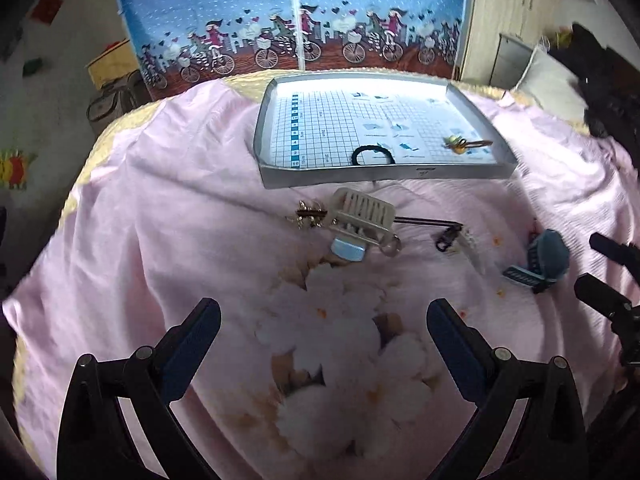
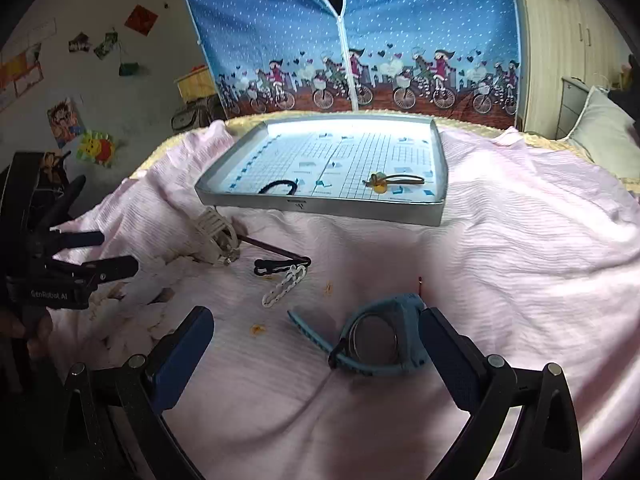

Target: Organize jewelry

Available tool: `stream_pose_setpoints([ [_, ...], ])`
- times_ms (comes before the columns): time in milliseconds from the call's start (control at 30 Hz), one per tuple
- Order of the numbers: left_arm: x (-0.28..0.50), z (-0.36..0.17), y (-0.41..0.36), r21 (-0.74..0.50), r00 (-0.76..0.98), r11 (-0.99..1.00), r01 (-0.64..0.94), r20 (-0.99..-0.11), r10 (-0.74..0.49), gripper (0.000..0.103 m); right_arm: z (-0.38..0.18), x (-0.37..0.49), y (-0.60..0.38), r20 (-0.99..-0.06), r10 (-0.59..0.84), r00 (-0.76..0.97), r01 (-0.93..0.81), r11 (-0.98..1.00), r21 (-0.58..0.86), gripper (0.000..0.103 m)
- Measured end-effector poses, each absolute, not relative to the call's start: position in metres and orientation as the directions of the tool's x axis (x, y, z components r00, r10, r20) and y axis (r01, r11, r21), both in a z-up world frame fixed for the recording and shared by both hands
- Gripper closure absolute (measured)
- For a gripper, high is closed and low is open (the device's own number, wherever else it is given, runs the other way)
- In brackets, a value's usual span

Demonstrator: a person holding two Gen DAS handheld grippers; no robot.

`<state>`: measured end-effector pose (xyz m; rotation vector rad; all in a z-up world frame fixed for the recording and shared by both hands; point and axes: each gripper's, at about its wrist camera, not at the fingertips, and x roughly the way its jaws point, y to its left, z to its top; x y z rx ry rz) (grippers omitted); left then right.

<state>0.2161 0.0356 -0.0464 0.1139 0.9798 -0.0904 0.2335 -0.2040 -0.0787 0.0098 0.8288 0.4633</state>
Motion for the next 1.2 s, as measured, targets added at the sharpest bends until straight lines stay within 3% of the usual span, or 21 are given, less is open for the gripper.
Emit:
stream_pose_setpoints([
  [33,0.225,-0.051,0.036,0.070,0.553,0.988,0.140,-0.833,-0.019,0.002,-0.082,0.239,-0.202,-0.716,0.404,0.569,-0.399,0.897,0.188,0.001],
  [200,0.255,-0.065,0.046,0.021,0.554,0.978,0.206,-0.827,-0.099,0.002,-0.100,0.266,-0.184,-0.751,0.432,0.499,-0.446,0.871,0.204,0.035],
  [367,0.273,-0.067,0.054,-0.058,0.554,0.970,0.234,-0.812,-0.183,0.002,-0.115,0.277,-0.160,-0.773,0.453,0.445,-0.494,0.844,0.210,0.053],
  [533,0.286,-0.077,0.045,-0.015,0.542,0.962,0.274,-0.824,-0.167,0.003,-0.128,0.282,-0.152,-0.791,0.439,0.425,-0.494,0.845,0.204,0.059],
  [833,0.303,-0.094,0.021,0.049,0.534,0.940,0.338,-0.833,-0.148,0.003,-0.135,0.282,-0.152,-0.792,0.420,0.442,-0.488,0.854,0.180,0.060],
  [933,0.307,-0.101,0.017,0.074,0.531,0.936,0.343,-0.838,-0.128,0.013,-0.137,0.287,-0.149,-0.787,0.424,0.447,-0.483,0.856,0.187,0.060],
  [1000,0.310,-0.104,0.018,0.067,0.523,0.938,0.340,-0.842,-0.130,0.024,-0.138,0.289,-0.149,-0.786,0.425,0.448,-0.474,0.859,0.195,0.067],
  [1200,0.312,-0.106,0.019,0.045,0.512,0.933,0.356,-0.845,-0.154,0.040,-0.138,0.292,-0.154,-0.791,0.416,0.449,-0.433,0.876,0.215,0.085],
])
